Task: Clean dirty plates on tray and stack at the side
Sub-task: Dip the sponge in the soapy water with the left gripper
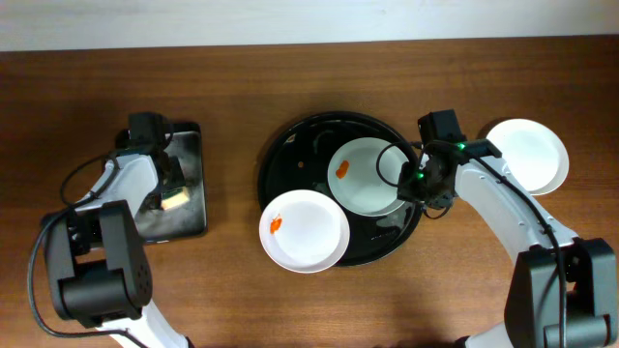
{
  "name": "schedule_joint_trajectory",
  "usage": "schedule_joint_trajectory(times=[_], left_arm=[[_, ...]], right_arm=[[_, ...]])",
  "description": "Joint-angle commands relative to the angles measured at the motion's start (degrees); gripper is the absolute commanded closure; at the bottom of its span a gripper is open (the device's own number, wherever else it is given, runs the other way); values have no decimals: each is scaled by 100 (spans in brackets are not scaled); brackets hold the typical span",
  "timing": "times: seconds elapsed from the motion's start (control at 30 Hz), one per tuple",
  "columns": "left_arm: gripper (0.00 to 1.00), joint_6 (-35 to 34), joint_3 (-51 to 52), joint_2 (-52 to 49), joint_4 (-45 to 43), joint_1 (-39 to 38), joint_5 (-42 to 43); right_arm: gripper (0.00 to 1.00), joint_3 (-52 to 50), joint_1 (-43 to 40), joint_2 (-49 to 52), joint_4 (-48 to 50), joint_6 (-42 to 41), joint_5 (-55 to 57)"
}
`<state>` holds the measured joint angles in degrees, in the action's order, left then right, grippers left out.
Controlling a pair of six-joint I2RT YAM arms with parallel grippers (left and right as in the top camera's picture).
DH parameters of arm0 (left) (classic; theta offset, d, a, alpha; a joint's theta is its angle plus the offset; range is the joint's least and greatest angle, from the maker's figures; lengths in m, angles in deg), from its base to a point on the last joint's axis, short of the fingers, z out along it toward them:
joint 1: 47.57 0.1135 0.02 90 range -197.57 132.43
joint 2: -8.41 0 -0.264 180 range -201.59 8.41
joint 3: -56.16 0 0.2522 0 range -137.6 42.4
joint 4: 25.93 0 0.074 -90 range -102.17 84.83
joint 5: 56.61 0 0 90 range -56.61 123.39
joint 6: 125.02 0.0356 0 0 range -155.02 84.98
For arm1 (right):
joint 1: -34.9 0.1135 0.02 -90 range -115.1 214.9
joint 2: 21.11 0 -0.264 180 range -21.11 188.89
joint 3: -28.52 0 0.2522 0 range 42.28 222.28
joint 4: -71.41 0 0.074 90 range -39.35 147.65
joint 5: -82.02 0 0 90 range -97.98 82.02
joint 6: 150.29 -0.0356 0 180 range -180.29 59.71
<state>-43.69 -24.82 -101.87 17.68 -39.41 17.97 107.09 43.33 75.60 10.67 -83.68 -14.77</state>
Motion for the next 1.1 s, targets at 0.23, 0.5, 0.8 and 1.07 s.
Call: schedule_joint_trajectory(times=[0.23, 0.5, 0.8, 1.07], left_arm=[[53, -791, -673, 452, 1777, 37, 1899], [87, -1082, 33, -13, 750, 37, 1502], [100, 527, -538, 1204, 1239, -234, 1613], [100, 669, -1486, 1189, 378, -2031, 3217]], right_arm=[[56, 72, 57, 52, -127, -4, -35], [56, 72, 57, 52, -127, -4, -184], [54, 79, -772, 52, -125, 181, -551], [50, 61, -647, 409, 291, 20, -699]])
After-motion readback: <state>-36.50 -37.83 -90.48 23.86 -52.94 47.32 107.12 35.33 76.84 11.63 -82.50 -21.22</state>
